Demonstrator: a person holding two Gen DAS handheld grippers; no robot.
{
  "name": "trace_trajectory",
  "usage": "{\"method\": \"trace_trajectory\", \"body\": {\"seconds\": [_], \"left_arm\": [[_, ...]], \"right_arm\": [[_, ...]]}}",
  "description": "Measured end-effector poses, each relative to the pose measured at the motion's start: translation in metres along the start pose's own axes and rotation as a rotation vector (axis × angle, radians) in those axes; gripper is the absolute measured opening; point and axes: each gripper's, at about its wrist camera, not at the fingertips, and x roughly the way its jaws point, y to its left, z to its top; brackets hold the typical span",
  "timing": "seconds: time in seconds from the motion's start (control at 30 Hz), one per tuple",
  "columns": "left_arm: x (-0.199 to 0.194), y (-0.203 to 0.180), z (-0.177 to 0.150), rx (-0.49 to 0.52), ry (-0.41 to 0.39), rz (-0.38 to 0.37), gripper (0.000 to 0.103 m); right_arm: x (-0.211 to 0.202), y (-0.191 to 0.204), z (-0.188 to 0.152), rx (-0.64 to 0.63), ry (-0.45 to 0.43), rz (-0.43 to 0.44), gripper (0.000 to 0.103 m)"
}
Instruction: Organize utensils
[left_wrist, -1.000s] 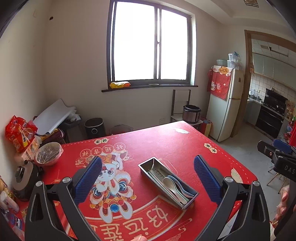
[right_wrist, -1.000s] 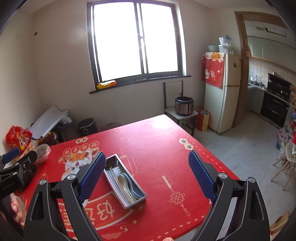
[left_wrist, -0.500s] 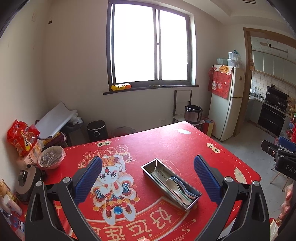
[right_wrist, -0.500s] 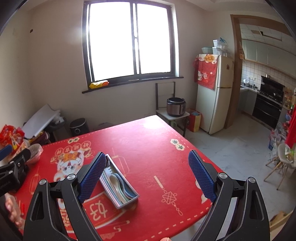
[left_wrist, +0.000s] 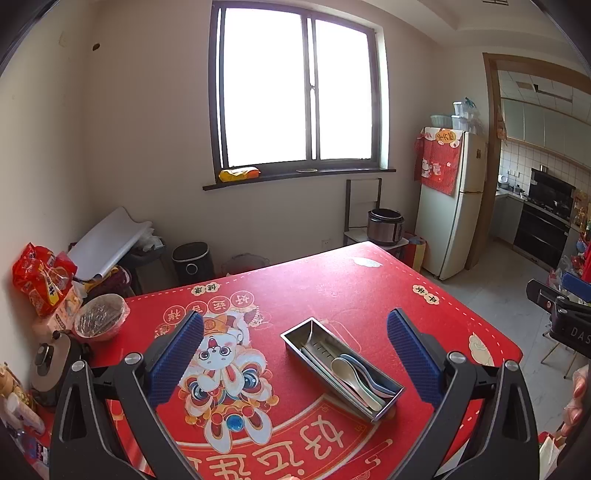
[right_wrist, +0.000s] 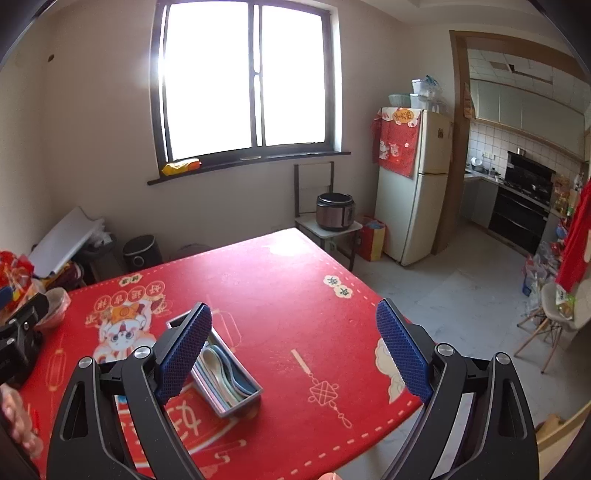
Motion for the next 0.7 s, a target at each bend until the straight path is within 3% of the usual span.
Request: {"method": "trace_trajectory", "body": {"seconds": [0.7], "left_arm": [[0.0075, -0.0027, 0.0005, 0.011, 0.014, -0.007, 0.097]], "right_arm": [[0.0083, -0.0061, -0.0002, 0.018, 0.031, -0.052, 0.088]]}}
